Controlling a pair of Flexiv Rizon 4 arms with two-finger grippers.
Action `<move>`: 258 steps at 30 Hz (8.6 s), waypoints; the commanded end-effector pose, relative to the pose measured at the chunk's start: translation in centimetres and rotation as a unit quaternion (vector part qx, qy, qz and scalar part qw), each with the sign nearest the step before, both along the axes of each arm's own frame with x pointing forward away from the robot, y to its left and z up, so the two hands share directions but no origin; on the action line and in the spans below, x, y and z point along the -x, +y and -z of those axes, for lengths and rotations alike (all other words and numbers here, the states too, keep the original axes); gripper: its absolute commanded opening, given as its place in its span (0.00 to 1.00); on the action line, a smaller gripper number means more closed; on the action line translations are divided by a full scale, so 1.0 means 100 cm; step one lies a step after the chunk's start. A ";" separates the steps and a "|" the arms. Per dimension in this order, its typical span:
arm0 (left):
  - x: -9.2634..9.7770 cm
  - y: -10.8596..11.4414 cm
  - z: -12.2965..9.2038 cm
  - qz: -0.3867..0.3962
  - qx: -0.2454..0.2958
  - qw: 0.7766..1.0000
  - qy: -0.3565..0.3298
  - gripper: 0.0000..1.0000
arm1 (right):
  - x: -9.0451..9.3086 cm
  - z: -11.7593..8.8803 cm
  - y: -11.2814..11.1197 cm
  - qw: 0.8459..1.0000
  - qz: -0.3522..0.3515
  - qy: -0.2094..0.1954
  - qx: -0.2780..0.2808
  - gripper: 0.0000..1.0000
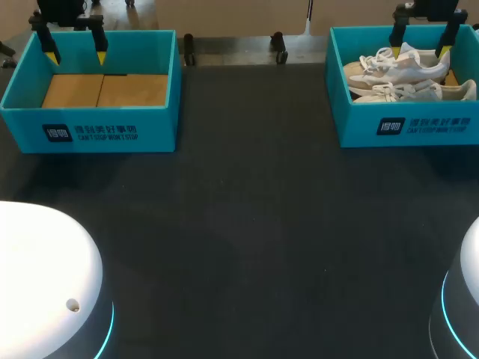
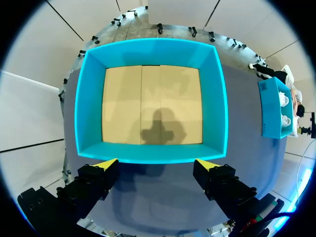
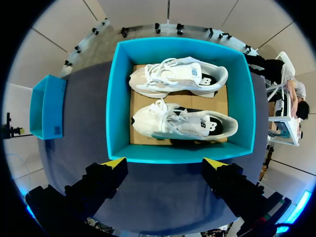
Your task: Take the shoe out of the shoebox, open the shoe tongue, remove and reinsert the insole, then place the shoe into the shoebox
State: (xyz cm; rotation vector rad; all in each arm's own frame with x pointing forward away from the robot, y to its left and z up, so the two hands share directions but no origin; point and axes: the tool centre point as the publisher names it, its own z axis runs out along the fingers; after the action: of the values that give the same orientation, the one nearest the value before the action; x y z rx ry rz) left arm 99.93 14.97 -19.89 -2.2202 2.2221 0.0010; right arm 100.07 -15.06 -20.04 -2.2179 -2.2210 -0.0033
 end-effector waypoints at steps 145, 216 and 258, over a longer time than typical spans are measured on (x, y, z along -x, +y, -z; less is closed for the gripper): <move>0.000 0.000 0.000 0.000 0.000 1.000 0.000 1.00 | -0.030 0.174 -0.178 0.998 0.035 0.042 0.040 0.73; 0.000 0.000 0.000 0.000 0.000 1.000 0.000 1.00 | -0.034 0.019 -0.175 0.978 0.161 -0.006 0.132 0.00; 0.000 0.000 0.000 0.000 0.000 1.000 0.000 1.00 | 0.056 -0.050 -0.082 0.966 0.193 -0.056 0.162 0.00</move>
State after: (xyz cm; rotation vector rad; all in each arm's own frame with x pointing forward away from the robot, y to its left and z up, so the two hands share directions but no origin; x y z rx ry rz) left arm 99.93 14.97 -19.89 -2.2203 2.2221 0.0011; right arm 94.76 -23.49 -15.45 -2.8511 -1.8956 0.2546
